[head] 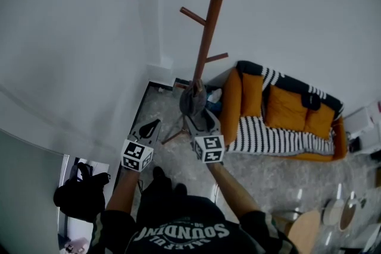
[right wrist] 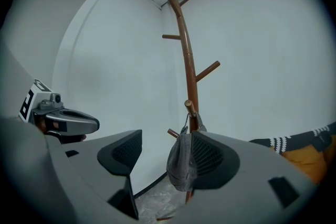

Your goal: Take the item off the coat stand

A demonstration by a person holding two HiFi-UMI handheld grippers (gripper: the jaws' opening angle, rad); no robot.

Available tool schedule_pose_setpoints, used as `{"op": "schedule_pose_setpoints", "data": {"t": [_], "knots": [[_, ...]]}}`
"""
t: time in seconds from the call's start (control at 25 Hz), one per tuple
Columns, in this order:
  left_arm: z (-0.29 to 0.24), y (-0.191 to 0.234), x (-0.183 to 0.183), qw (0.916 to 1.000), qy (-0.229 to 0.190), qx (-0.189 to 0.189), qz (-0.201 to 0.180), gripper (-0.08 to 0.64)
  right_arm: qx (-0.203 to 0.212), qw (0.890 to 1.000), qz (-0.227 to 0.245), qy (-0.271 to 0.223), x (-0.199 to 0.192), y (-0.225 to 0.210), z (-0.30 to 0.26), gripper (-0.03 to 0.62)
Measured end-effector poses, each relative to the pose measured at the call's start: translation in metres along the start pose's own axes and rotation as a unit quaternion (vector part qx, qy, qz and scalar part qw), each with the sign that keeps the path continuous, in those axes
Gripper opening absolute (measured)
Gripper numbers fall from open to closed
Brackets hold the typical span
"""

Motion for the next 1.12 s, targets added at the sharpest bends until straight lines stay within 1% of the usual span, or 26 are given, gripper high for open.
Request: {"op": "schedule_pose_setpoints", "data": {"t": [0.12,0.28,0.4,0.6,0.72,0.88,1.0,1.12], "knots": [[0.002,0.008,0.000,1.0000,0.005,0.004,0.001,0.000,-0.008,1.000,0.003,0.011,-0.002,0.000,-0.012,0.275],[0.004,0.015,-0.004,0.9999,0.010,0.009,0.004,0.000,-0.041,0.998,0.016,0.038,-0.013,-0.009,-0.031,0.298],[0.007,0.021,-0.008,0.9998,0.014,0.012,0.007,0.000,-0.055,0.997,0.015,0.043,-0.011,-0.013,-0.043,0.316],[0.010,0.033,-0.012,0.9996,0.019,0.018,0.014,0.000,-0.077,0.995,0.009,0.060,-0.023,-0.030,-0.068,0.341],[0.011,0.040,-0.013,0.9994,0.020,0.022,0.018,0.000,-0.084,0.994,0.000,0.068,-0.021,-0.036,-0.083,0.348],[0.013,0.049,-0.015,0.9990,0.021,0.031,0.023,0.000,-0.101,0.991,0.004,0.088,-0.027,-0.046,-0.102,0.356],[0.015,0.058,-0.016,0.9988,0.022,0.039,0.022,0.000,-0.097,0.990,-0.004,0.104,-0.025,-0.045,-0.114,0.356],[0.014,0.063,-0.018,0.9985,0.023,0.043,0.023,0.000,-0.094,0.987,-0.002,0.131,-0.033,-0.049,-0.126,0.356]]}}
Point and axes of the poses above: the fingertips, and each gripper's own axes: z backward along the fingers, y to its left, x out of its top, the point moved 8 cm from there along z, backward along the fingers, and after that the axes turned 8 degrees about z, right-handed, at the moved point
